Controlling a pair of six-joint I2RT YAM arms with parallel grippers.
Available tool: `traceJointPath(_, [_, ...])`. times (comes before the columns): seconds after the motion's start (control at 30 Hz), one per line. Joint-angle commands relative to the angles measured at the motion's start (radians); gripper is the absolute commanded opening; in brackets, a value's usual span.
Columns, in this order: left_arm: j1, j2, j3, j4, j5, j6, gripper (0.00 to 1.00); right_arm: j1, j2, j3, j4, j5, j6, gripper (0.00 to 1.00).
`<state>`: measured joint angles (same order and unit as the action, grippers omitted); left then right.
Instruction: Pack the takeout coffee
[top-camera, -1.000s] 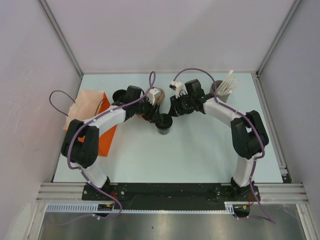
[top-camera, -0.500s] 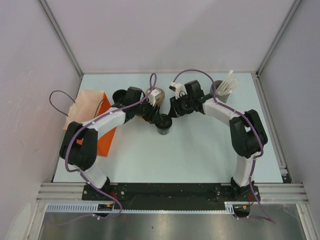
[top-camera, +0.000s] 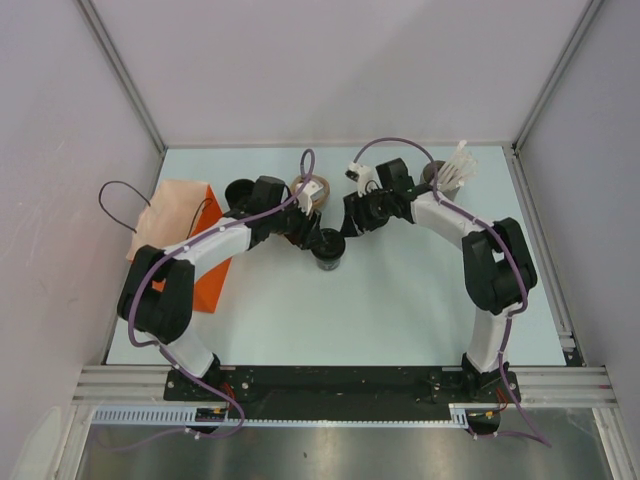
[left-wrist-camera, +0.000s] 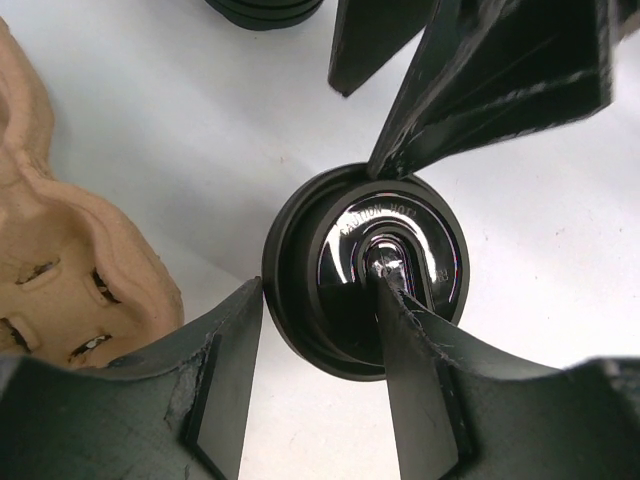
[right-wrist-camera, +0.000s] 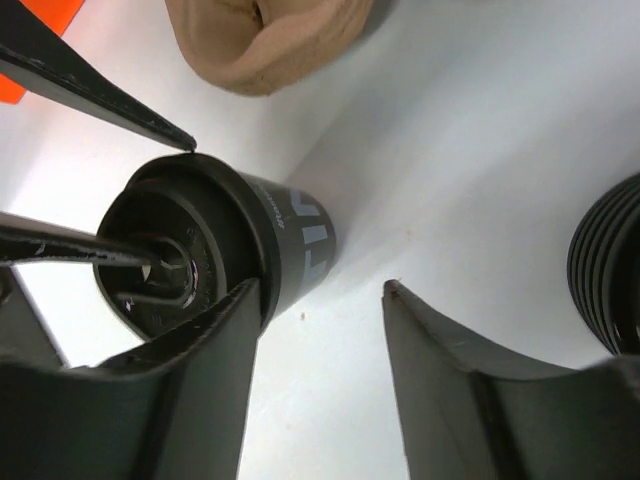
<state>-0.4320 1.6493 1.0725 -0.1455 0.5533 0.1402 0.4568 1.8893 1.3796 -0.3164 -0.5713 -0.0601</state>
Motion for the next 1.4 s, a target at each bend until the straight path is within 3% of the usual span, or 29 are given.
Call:
traceJointPath(0.0, [-0.005, 0.014, -0.008, -0.114, -0.036, 0.033, 0.54, -0.056, 0.025, 0.079, -0.157, -0.125, 0.014, 0.62])
traceJointPath(0.17, [-0.005, 0.021, -0.002, -0.112, -0.035, 0.027, 0.54, -0.075, 0.039, 0.104, -0.181, -0.226, 0.055, 0.68])
traceJointPath(0.4, [-0.007, 0.029, 0.007, -0.109, -0.032, 0.021, 0.54, -0.101, 0.034, 0.113, -0.138, -0.249, 0.108, 0.69])
traceJointPath(0.9, [-0.005, 0.032, 0.017, -0.109, -0.027, 0.015, 0.54, -0.012, 0.114, 0.153, -0.112, -0.240, 0.161, 0.72])
traceJointPath(1.0, [-0.005, 0.032, 0.014, -0.108, -0.026, 0.015, 0.54, -0.003, 0.132, 0.165, -0.113, -0.236, 0.169, 0.69])
traceJointPath(1.17, [-0.005, 0.029, 0.010, -0.108, -0.029, 0.018, 0.54, -0.004, 0.148, 0.168, -0.119, -0.245, 0.172, 0.50])
traceJointPath(1.37, [-0.005, 0.018, 0.021, -0.111, 0.005, 0.010, 0.56, -0.001, 0.166, 0.156, -0.141, -0.243, 0.152, 0.45])
